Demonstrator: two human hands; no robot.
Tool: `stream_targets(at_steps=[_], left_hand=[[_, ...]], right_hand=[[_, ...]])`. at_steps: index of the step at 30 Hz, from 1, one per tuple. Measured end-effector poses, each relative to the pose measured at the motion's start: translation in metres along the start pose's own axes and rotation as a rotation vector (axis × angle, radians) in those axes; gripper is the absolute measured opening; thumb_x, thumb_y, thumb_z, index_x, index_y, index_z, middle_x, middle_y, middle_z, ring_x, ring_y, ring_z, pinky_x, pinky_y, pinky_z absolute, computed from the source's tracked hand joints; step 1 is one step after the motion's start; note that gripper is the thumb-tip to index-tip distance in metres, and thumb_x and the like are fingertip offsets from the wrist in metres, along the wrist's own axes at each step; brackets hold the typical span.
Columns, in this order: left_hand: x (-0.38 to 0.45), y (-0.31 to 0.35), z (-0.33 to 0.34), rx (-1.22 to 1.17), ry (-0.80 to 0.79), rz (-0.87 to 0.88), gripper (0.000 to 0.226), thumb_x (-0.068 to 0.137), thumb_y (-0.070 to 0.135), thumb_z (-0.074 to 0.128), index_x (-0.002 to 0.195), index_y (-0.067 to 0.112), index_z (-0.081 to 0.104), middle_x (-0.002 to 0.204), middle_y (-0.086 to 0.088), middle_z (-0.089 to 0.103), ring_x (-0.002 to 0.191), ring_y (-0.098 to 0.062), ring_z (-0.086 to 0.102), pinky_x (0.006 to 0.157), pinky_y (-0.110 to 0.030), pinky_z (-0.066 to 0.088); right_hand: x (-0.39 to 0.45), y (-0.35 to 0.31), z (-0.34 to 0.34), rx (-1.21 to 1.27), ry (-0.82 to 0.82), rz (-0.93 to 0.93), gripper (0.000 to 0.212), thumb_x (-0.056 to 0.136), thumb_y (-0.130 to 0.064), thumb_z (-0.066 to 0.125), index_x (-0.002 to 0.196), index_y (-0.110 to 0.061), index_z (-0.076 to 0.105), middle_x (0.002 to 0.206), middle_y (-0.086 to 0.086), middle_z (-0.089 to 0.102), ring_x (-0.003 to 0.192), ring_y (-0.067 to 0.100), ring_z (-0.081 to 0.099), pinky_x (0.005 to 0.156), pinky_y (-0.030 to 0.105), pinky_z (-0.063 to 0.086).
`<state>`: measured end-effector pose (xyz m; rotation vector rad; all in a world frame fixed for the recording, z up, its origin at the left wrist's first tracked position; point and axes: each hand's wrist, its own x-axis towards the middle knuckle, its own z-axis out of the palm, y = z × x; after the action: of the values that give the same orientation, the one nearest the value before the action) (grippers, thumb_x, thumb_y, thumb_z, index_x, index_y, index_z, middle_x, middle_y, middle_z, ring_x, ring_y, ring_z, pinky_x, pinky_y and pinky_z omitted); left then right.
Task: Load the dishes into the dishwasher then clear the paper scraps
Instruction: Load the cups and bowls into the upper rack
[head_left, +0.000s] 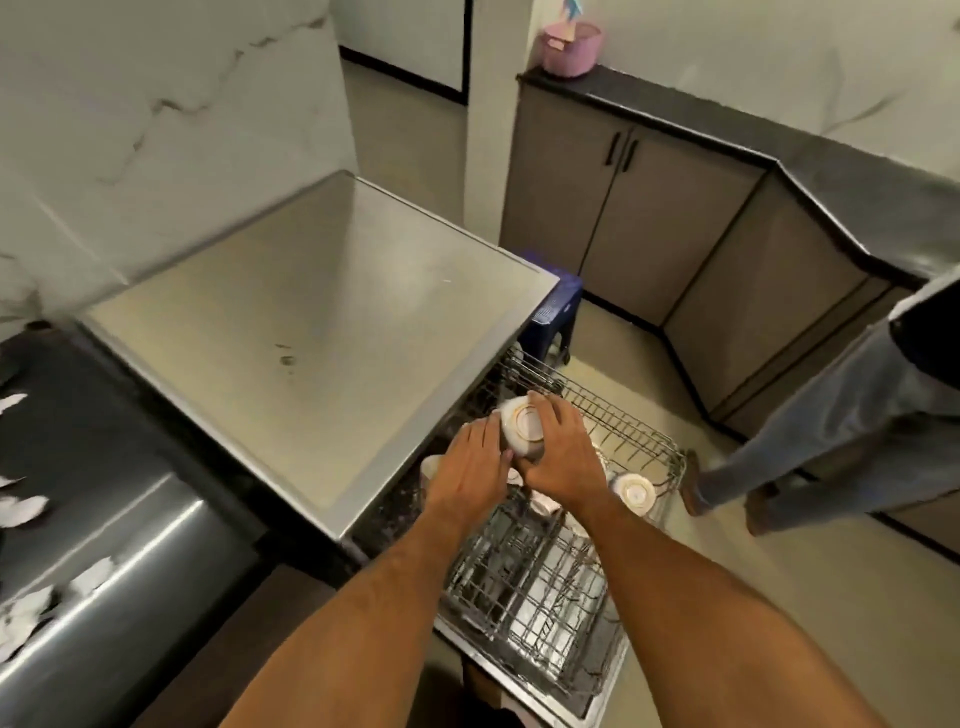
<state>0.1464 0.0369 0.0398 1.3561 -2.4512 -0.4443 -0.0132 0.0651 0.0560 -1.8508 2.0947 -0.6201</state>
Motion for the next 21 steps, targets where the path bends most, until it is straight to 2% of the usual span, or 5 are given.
stream_targets(at_steps=[3,9,14,18,21], left_hand=[[0.025,0.007,0.042,-0.046,-0.075,-0.032,0.051,0.105,0.035,0.042,0.148,0.012,0.029,0.141,-0.008,0.048,0.124,-0.017,0.047,0.110,-0.033,0.042],[0.081,-0.009,0.111,-0.137,-0.241,-0.144,0.053,0.106,0.032,0.039,0.153,0.013,0.025,0.147,-0.009,0.043,0.131,-0.018,0.046,0.111,-0.035,0.043],[0.121,-0.032,0.155,-0.101,-0.254,-0.220,0.057,0.103,0.033,0.047,0.154,0.020,0.025,0.149,-0.003,0.042,0.131,-0.017,0.046,0.109,-0.033,0.041],[0.147,-0.050,0.178,-0.114,-0.244,-0.312,0.061,0.101,0.031,0.052,0.154,0.019,0.026,0.145,-0.002,0.045,0.123,-0.014,0.050,0.098,-0.029,0.047],[0.160,-0.062,0.195,-0.107,-0.234,-0.339,0.059,0.102,0.029,0.051,0.154,0.016,0.027,0.141,-0.002,0.047,0.119,-0.012,0.051,0.094,-0.024,0.046]], right_hand=[[0.018,0.042,0.014,0.007,-0.047,0.053,0.093,0.071,-0.034,0.079,0.151,-0.016,0.035,0.141,0.007,0.042,0.130,0.025,0.041,0.108,0.039,0.044],[0.070,0.106,0.067,0.000,-0.171,0.141,0.100,0.069,-0.027,0.083,0.152,-0.019,0.029,0.148,0.005,0.036,0.136,0.023,0.035,0.116,0.044,0.038],[0.114,0.137,0.116,-0.050,-0.243,0.151,0.108,0.067,-0.025,0.089,0.154,-0.021,0.025,0.149,0.005,0.037,0.136,0.023,0.037,0.113,0.042,0.042],[0.145,0.155,0.150,-0.078,-0.247,0.094,0.110,0.066,-0.025,0.091,0.153,-0.019,0.025,0.144,0.007,0.039,0.128,0.023,0.041,0.104,0.040,0.050],[0.166,0.162,0.170,-0.098,-0.277,0.066,0.106,0.069,-0.020,0.090,0.153,-0.017,0.025,0.143,0.007,0.038,0.126,0.023,0.040,0.105,0.037,0.048]])
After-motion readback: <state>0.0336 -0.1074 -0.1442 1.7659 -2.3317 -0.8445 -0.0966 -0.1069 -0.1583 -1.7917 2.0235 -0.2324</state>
